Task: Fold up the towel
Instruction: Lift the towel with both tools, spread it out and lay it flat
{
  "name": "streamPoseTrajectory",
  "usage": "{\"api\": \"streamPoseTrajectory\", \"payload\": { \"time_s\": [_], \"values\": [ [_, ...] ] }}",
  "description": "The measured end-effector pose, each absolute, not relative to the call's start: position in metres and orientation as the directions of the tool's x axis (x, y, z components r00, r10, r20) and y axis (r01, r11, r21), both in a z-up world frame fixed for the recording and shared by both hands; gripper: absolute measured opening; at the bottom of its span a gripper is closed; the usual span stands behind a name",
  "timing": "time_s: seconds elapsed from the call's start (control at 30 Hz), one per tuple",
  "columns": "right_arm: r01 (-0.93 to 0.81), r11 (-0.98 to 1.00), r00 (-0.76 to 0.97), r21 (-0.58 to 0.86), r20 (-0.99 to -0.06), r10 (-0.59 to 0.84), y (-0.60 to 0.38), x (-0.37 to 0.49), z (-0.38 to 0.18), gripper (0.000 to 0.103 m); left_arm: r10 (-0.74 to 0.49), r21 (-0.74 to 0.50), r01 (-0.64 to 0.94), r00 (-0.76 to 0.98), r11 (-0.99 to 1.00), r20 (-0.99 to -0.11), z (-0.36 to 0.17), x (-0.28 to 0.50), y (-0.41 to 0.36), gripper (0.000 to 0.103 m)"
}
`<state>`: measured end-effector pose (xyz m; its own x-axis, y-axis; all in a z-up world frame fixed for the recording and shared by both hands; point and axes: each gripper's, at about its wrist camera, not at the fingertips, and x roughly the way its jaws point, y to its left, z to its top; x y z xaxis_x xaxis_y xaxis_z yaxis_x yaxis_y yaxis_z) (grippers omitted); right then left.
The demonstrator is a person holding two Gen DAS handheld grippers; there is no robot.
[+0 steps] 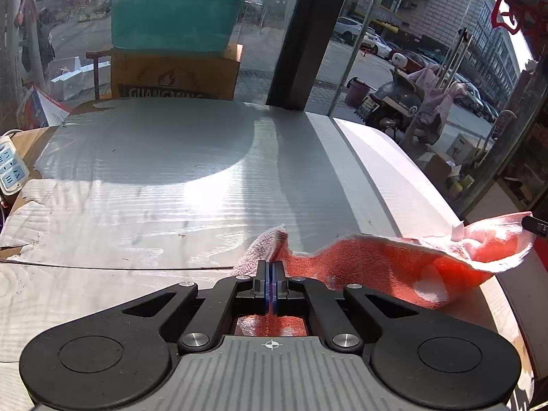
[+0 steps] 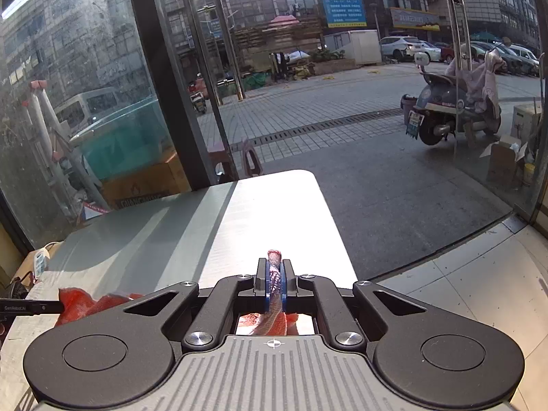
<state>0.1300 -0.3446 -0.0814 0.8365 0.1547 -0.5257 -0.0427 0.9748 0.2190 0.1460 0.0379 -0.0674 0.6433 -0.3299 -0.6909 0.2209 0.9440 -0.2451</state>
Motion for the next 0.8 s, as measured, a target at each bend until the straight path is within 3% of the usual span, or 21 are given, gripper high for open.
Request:
{"api": "streamPoseTrajectory", "payload": {
  "time_s": [0.37, 0.63, 0.8],
  "values": [
    [-0.059, 0.974, 0.901, 0.220, -0.408, 0.146, -0.347, 0.105, -0.033, 0.006, -0.284, -0.231, 0.179, 0.753, 0.956, -0.593, -0.004, 0.109, 0.068, 0.001],
    [-0.076, 0.964, 0.949, 0.255, -0.279, 0.149, -0.364, 0.059, -0.001, 0.006, -0.338, -0.287, 0.226, 0.828, 0.931, -0.447, 0.046, 0.059, 0.082, 0.001],
    [-0.064, 0.969, 0.935, 0.239, -0.324, 0.141, -0.379, 0.027, -0.011, 0.006, -0.382, -0.305, 0.261, 0.801, 0.916, -0.461, 0.041, 0.028, 0.079, 0.001]
  ]
}}
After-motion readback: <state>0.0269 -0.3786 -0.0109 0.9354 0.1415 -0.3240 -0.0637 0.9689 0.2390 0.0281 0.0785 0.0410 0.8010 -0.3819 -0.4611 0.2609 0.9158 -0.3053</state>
